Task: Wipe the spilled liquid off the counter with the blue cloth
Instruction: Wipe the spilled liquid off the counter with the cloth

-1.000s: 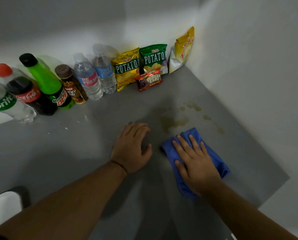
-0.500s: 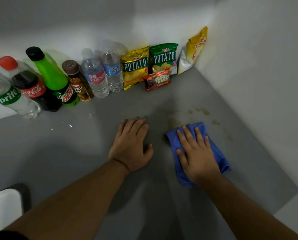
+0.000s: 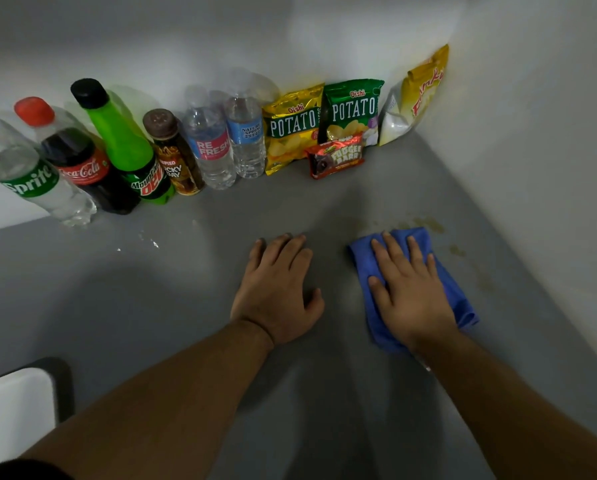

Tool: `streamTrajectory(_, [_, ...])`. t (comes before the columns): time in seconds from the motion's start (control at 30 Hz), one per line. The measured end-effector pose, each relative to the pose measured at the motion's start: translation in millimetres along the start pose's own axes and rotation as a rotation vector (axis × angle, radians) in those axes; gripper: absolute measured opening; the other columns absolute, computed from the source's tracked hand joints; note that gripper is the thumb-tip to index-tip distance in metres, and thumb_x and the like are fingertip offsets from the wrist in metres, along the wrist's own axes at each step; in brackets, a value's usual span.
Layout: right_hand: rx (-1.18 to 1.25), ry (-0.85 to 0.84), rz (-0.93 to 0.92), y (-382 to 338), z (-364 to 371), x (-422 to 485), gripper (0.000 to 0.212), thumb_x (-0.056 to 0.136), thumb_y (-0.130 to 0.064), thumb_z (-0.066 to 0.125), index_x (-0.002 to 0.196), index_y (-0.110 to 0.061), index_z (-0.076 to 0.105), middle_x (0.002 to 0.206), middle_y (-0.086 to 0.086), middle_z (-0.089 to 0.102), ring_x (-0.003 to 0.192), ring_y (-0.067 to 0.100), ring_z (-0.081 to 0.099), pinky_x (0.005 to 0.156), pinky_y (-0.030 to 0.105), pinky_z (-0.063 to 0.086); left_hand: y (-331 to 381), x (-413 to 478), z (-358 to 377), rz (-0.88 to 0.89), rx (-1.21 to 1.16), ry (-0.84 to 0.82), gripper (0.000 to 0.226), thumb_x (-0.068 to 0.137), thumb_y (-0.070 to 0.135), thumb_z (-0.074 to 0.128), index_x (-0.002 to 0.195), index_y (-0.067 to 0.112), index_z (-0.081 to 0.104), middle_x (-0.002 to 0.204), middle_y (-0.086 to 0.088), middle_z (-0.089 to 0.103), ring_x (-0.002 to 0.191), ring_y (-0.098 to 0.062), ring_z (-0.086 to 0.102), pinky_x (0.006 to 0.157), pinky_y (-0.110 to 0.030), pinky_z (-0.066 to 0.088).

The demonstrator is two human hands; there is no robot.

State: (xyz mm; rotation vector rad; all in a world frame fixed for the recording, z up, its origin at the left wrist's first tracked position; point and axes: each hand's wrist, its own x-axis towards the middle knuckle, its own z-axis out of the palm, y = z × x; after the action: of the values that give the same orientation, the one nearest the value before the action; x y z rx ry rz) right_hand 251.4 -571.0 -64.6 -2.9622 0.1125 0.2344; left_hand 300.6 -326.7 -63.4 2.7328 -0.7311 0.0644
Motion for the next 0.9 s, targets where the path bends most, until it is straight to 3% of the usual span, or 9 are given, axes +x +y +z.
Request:
streamTrajectory(0.17, [0.027, -0.076, -0.293, 34, -4, -31, 0.060, 0.108, -0.054, 0.024, 0.164, -0.037, 0.014, 0.173, -0.015, 0.010, 0.160, 0.014, -0.001, 0.128, 0.047, 0.006, 0, 0, 0, -0.006, -0.027, 0.008, 0.065, 0.086, 0.048, 0.058, 0.140, 0.012, 0.058, 0.154, -0.007, 0.050, 0.147, -0.028, 0.040, 0.122, -0.059, 0.028])
streamTrajectory(0.3, [0.029, -0.041, -0.173, 48, -12, -11, 0.064, 0.104, -0.060, 0.016, 0.164, -0.038, 0.013, 0.172, -0.014, 0.009, 0.160, 0.016, 0.000, 0.129, 0.045, 0.002, 0, 0, 1, -0.004, -0.028, 0.018, 0.064, 0.086, 0.048, 0.058, 0.139, 0.012, 0.058, 0.153, -0.006, 0.051, 0.146, -0.029, 0.041, 0.121, -0.060, 0.029])
streamTrajectory(0.43, [0.029, 0.001, 0.025, 13, -9, 29, 0.065, 0.105, -0.055, 0.014, 0.165, -0.030, 0.010, 0.173, -0.006, 0.005, 0.160, 0.024, -0.005, 0.128, 0.048, -0.004, 0, 1, 2, -0.009, -0.013, 0.017, 0.066, 0.086, 0.049, 0.058, 0.140, 0.013, 0.058, 0.153, -0.006, 0.051, 0.146, -0.029, 0.041, 0.121, -0.060, 0.030])
streamTrajectory(0.57, [0.005, -0.020, -0.135, -1, -3, 20, 0.066, 0.105, -0.057, 0.016, 0.166, -0.031, 0.008, 0.173, -0.009, 0.002, 0.160, 0.023, -0.008, 0.129, 0.048, -0.002, -1, 1, 4, -0.005, -0.024, 0.032, 0.065, 0.084, 0.048, 0.061, 0.138, 0.012, 0.059, 0.153, -0.006, 0.052, 0.145, -0.029, 0.043, 0.119, -0.060, 0.032])
streamTrajectory(0.7, [0.026, -0.086, -0.338, 33, -7, -1, 0.060, 0.107, -0.056, 0.024, 0.164, -0.039, 0.012, 0.172, -0.017, 0.009, 0.160, 0.013, -0.002, 0.128, 0.048, 0.006, -2, 1, 4, -0.004, -0.039, 0.044, 0.064, 0.084, 0.047, 0.062, 0.138, 0.012, 0.059, 0.152, -0.007, 0.052, 0.145, -0.029, 0.043, 0.120, -0.061, 0.032])
streamTrajectory(0.8, [0.021, -0.065, -0.279, 48, -14, 12, 0.061, 0.105, -0.059, 0.021, 0.163, -0.042, 0.014, 0.172, -0.015, 0.012, 0.160, 0.017, 0.004, 0.128, 0.049, 0.006, -2, 0, 5, -0.001, -0.040, 0.038, 0.065, 0.086, 0.049, 0.059, 0.140, 0.012, 0.057, 0.152, -0.006, 0.052, 0.145, -0.029, 0.042, 0.121, -0.060, 0.030])
streamTrajectory(0.9, [0.026, -0.011, -0.088, 28, -15, 44, 0.065, 0.103, -0.057, 0.017, 0.164, -0.035, 0.015, 0.173, -0.008, 0.010, 0.160, 0.025, 0.004, 0.128, 0.053, 0.004, -2, 1, 4, -0.005, -0.031, 0.012, 0.067, 0.087, 0.052, 0.055, 0.143, 0.013, 0.055, 0.154, -0.006, 0.049, 0.147, -0.028, 0.039, 0.123, -0.059, 0.028])
